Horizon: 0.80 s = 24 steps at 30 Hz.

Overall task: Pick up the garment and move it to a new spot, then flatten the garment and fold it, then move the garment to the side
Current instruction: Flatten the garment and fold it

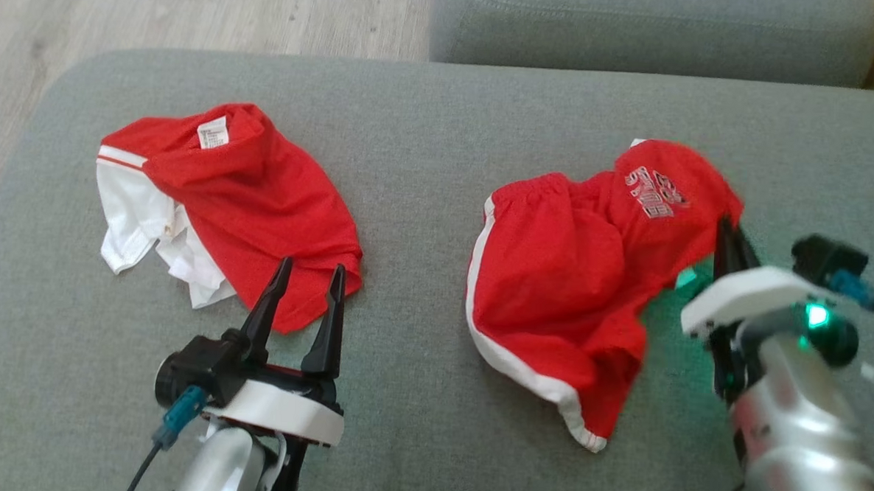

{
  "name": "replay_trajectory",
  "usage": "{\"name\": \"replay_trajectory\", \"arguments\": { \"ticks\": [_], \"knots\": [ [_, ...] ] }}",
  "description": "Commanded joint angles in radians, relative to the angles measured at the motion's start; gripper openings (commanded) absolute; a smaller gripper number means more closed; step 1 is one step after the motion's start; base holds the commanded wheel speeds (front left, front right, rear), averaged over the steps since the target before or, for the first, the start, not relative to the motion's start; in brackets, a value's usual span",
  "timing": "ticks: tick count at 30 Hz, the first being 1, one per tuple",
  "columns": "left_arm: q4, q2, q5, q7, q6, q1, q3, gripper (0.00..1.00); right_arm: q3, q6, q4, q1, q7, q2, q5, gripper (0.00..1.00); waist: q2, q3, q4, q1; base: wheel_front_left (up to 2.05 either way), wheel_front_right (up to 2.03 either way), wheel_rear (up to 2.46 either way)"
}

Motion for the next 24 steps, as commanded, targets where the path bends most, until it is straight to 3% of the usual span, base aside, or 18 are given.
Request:
{"name": "replay_trajectory", "arguments": {
  "ticks": [1,7,14,18,24],
  "knots": [
    [-0.026,0.001,-0.008,-0.01,0.001,-0.021,0.03,1.0,0.03,0.004,-0.054,-0.067,-0.024,-0.006,-0.027,0.0,0.0,-0.015,-0.003,0.0,0.0,0.0,0.0],
    [-0.026,0.001,-0.016,-0.01,0.001,-0.014,0.026,1.0,0.08,0.004,-0.14,-0.139,-0.03,-0.007,-0.087,0.0,0.0,-0.04,0.002,0.0,0.0,0.0,0.0],
    [-0.029,0.001,-0.023,-0.01,0.001,-0.001,0.027,1.0,0.249,0.004,-0.263,-0.236,-0.031,-0.015,-0.102,0.0,0.0,-0.065,0.016,0.0,0.0,0.0,0.0],
    [-0.033,0.001,-0.025,-0.01,0.001,0.004,0.028,1.0,0.264,0.004,-0.231,-0.258,-0.031,-0.064,-0.098,0.0,0.0,-0.063,0.021,0.0,0.0,0.0,0.0],
    [-0.041,0.001,-0.026,-0.01,0.001,-0.012,0.018,1.0,0.182,0.004,-0.108,-0.252,-0.031,-0.156,-0.144,0.0,0.0,-0.024,0.034,0.0,0.0,0.0,0.0]
  ]
}}
